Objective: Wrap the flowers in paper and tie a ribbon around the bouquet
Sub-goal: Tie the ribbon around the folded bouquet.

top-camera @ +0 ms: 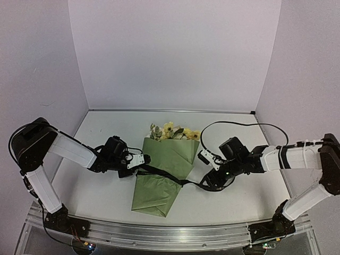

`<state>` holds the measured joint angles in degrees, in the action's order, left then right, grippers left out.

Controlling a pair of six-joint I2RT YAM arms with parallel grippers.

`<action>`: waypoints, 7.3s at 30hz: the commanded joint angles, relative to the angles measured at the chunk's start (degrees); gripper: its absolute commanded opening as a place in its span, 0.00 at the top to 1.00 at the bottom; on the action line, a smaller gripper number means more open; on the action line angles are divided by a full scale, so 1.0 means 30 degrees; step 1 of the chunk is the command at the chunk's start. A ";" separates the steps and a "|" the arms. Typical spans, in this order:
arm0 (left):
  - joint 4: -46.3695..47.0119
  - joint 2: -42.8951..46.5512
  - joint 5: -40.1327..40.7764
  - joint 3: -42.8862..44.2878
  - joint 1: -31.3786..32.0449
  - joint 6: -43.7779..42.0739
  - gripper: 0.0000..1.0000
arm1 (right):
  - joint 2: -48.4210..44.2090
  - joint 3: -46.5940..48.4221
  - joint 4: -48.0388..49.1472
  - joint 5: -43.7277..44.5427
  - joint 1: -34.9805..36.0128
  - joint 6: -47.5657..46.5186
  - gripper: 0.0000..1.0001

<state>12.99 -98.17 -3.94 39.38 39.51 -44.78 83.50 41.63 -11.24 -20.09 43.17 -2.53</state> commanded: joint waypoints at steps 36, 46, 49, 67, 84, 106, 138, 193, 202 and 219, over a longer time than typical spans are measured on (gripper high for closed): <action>0.0001 0.3669 0.3190 -0.0145 0.0423 0.5415 1.00 | 0.5656 0.3913 0.2180 0.8875 0.2951 -0.0169 1.00; -0.1339 0.5235 0.9335 -0.0410 0.0484 1.3358 1.00 | 0.4163 0.3743 -0.2181 1.4266 0.2651 0.4315 1.00; -0.1836 0.5773 1.1311 -0.0669 0.0466 1.6002 1.00 | 0.2989 0.2316 -0.2554 1.4773 0.1499 0.6503 1.00; -0.6481 0.7739 0.9836 -0.0853 -0.6651 2.2811 1.00 | -0.3377 -0.3296 -0.4563 1.3236 -0.5093 1.2354 1.00; -0.5638 0.8114 0.8589 -0.0797 -0.8219 2.0860 1.00 | -0.8944 -0.3474 -0.9582 1.3363 -0.1711 0.9803 1.00; -0.5314 0.9194 1.2049 -0.2251 -0.8894 2.2095 1.00 | -0.5712 -0.3360 -1.0887 1.2586 -0.1662 1.2015 1.00; -0.1383 0.9930 0.6160 -0.0800 -0.0196 1.5752 1.00 | 0.1648 0.5435 -1.2509 0.9772 -0.0850 0.8641 0.99; -0.8707 1.3269 0.9541 0.1158 -1.3908 1.9843 0.02 | -0.1377 0.5464 -1.3921 0.5444 -0.1354 0.4938 0.22; -0.6362 1.2210 0.3178 0.0323 -0.7435 1.1063 0.20 | -0.1512 0.5477 -1.2820 0.4555 -0.1354 0.4345 0.21; -0.4274 0.7704 -0.2172 -0.2090 -0.0996 0.3682 0.23 | -0.2091 0.4034 -0.9430 0.3905 -0.1354 0.4269 0.23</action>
<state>-4.54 -71.72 -7.76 34.04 34.43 -28.53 78.83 54.78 -42.24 -8.32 39.13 10.30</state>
